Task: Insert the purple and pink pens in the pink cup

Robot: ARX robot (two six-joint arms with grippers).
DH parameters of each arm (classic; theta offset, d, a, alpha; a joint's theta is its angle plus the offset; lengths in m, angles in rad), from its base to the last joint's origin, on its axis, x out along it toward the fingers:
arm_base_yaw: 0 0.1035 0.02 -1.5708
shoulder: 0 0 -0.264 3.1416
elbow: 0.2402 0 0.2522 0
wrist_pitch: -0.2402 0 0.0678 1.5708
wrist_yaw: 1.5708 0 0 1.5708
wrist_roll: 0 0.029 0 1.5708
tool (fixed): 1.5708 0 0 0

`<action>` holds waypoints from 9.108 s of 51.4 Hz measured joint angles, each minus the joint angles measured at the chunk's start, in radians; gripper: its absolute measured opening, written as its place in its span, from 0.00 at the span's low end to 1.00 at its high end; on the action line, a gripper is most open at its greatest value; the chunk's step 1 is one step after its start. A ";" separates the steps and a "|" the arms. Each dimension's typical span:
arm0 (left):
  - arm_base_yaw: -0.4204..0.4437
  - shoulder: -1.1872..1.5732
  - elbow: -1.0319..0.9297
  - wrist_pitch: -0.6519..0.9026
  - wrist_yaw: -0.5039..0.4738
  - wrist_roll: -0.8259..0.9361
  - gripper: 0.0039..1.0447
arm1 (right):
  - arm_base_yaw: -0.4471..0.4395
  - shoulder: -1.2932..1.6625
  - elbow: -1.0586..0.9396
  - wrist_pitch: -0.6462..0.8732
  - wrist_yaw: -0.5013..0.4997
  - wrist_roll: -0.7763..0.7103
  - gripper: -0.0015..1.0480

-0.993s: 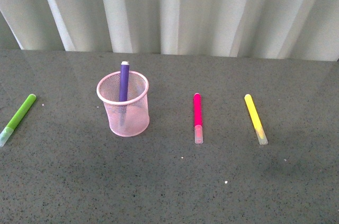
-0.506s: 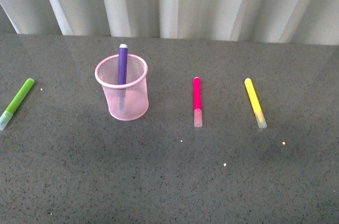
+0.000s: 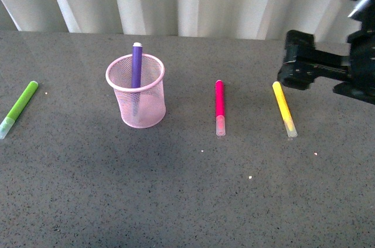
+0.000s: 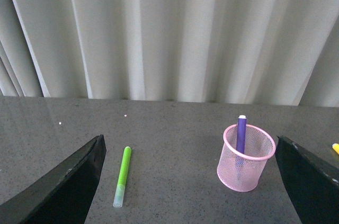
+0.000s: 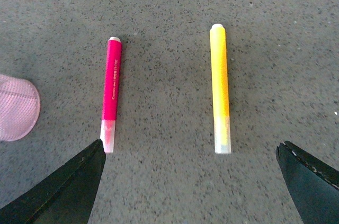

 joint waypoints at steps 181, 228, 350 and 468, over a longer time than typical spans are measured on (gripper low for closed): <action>0.000 0.000 0.000 0.000 0.000 0.000 0.94 | 0.436 0.557 0.458 0.928 0.005 -0.430 0.11; 0.000 0.000 0.000 0.000 0.000 0.000 0.94 | 0.421 0.636 0.483 0.938 -0.003 -0.402 0.11; 0.000 -0.002 0.000 0.000 -0.002 0.000 0.94 | -0.234 -0.948 -0.775 0.644 0.034 -0.319 0.03; 0.000 -0.002 0.000 0.000 -0.002 0.000 0.94 | -0.234 -1.761 -0.781 -0.132 0.034 -0.317 0.93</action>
